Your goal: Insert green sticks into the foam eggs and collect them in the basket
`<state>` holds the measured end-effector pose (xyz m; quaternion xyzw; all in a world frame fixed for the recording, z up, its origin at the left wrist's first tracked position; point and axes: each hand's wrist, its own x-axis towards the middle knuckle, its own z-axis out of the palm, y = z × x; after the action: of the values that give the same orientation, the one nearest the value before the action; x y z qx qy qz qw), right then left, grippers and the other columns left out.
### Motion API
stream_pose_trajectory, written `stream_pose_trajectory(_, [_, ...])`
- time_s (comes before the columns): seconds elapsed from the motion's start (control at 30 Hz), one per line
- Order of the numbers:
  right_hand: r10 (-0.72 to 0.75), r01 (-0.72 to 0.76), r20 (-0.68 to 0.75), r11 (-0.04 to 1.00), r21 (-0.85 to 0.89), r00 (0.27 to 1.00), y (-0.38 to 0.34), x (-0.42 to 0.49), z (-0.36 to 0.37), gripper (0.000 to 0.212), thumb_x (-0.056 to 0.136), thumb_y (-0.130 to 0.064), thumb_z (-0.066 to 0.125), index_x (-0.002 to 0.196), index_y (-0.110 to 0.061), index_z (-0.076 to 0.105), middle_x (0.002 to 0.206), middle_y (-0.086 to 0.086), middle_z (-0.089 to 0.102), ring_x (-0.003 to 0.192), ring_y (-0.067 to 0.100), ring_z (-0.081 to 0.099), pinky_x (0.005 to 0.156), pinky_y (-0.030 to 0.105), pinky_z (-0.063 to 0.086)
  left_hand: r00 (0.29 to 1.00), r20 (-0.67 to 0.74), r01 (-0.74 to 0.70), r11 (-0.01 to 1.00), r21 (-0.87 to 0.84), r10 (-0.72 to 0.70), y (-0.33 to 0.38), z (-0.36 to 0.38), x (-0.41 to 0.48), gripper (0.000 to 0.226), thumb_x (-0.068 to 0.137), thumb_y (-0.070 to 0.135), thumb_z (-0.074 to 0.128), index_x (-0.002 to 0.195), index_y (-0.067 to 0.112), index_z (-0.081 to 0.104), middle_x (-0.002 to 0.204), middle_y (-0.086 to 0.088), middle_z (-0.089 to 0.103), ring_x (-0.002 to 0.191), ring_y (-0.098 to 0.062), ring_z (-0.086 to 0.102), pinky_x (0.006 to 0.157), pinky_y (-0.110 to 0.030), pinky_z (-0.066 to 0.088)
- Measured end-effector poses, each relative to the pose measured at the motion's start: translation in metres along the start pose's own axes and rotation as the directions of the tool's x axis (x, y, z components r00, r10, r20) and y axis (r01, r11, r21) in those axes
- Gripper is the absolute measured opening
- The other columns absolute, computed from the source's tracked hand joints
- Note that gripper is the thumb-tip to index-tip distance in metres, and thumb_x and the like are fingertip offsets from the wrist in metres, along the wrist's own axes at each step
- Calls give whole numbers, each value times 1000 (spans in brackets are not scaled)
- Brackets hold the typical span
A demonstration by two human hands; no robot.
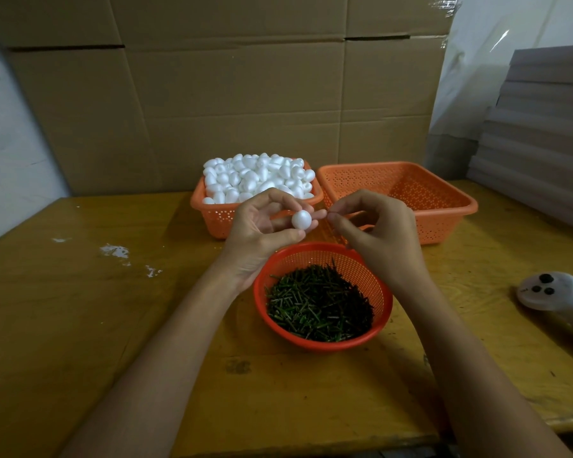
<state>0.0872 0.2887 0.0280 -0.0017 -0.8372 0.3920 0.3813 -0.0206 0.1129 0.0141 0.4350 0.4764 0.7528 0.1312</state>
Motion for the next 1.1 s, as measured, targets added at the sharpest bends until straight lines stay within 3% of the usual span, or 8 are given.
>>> stream_pose_trajectory(0.37, [-1,1,5,1000,-1,1000,-1,-1,0,7,91,-16,78,94,-22,76,88,-12,75,81,8,73,70,42,62,1000,6,-25,998,62,24,1,2,-1,33,80,-24,69,95,5,66,106,-11,73,118,-43,71,97,-41,59])
stream_pose_trajectory(0.9, [-2,2,5,1000,1,1000,-1,-1,0,6,91,-18,78,93,-24,77,89,-15,75,81,8,73,70,43,62,1000,-6,-22,998,62,22,2,2,-1,37,78,-21,70,93,13,73,107,-13,74,117,-43,71,92,-39,60])
stream_pose_trajectory(1.1, [-11,12,2,1000,-11,1000,0,-1,1,6,91,-18,78,94,-23,77,88,-14,75,80,8,73,69,43,62,1000,-9,-22,995,96,23,2,2,-1,39,79,-21,70,94,15,76,108,-11,76,117,-41,72,97,-46,61])
